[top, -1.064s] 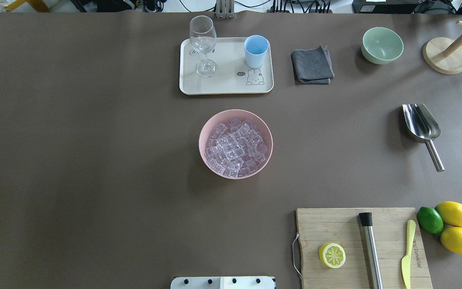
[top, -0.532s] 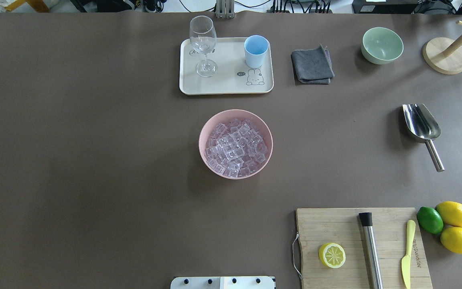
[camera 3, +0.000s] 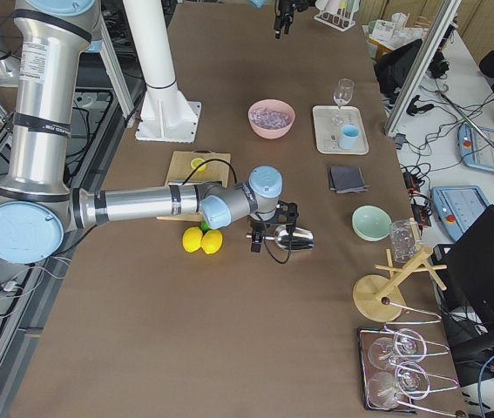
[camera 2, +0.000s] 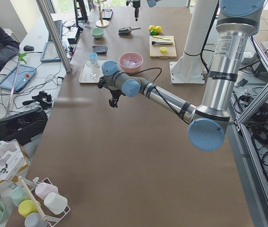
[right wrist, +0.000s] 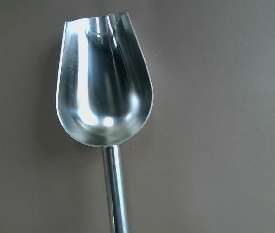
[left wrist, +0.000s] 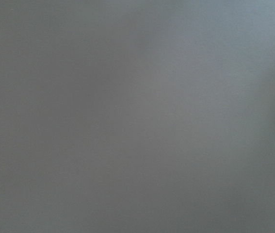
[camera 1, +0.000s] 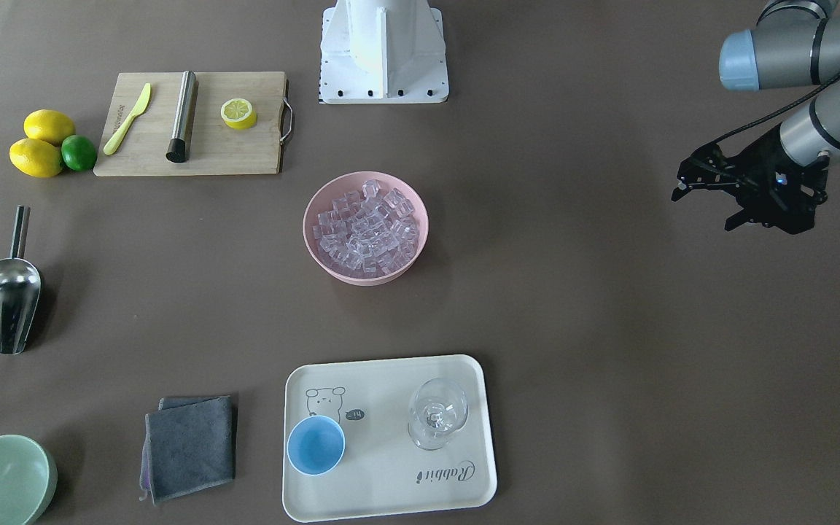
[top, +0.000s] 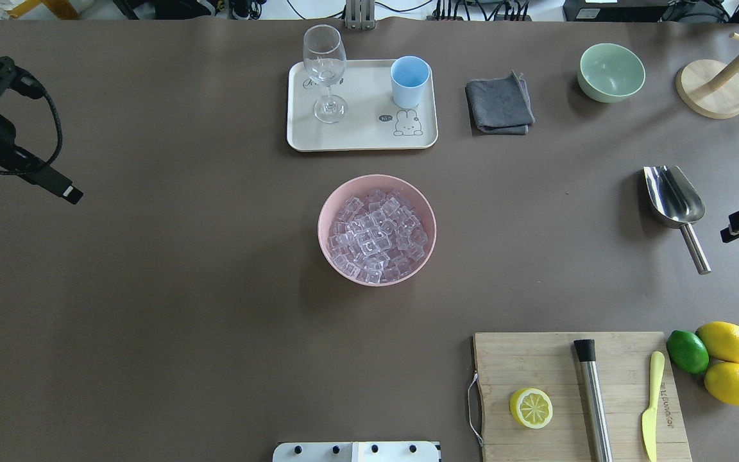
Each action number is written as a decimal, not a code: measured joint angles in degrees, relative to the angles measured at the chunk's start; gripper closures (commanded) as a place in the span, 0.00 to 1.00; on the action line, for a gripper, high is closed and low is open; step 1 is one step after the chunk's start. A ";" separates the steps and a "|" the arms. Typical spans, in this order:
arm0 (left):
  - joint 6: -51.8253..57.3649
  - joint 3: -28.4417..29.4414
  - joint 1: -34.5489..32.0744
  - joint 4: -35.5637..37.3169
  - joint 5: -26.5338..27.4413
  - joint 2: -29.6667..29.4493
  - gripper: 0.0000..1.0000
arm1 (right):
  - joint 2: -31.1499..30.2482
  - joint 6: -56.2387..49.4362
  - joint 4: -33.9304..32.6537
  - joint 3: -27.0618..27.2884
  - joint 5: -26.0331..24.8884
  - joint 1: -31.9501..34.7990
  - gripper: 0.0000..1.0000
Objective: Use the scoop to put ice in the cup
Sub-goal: 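Move the right gripper down to the metal scoop handle while the left arm enters, then close the right gripper on the scoop handle and lift the scoop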
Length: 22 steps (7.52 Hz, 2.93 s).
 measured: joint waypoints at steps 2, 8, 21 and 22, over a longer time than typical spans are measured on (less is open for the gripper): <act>0.09 -0.25 2.05 -0.09 -0.16 -0.45 0.02 | 1.93 0.10 -0.03 -1.64 -1.59 -3.25 0.00; 0.09 0.46 2.12 0.36 -0.02 -0.69 0.02 | 8.26 0.09 -0.31 -8.85 -4.32 -8.33 0.32; 0.08 5.38 -7.67 4.13 -0.50 0.35 0.02 | 6.62 -0.37 -10.88 4.49 -3.99 -8.92 1.00; 0.08 5.06 -7.27 4.09 -0.47 0.24 0.02 | 7.32 -0.34 -11.32 5.31 -4.25 -8.90 1.00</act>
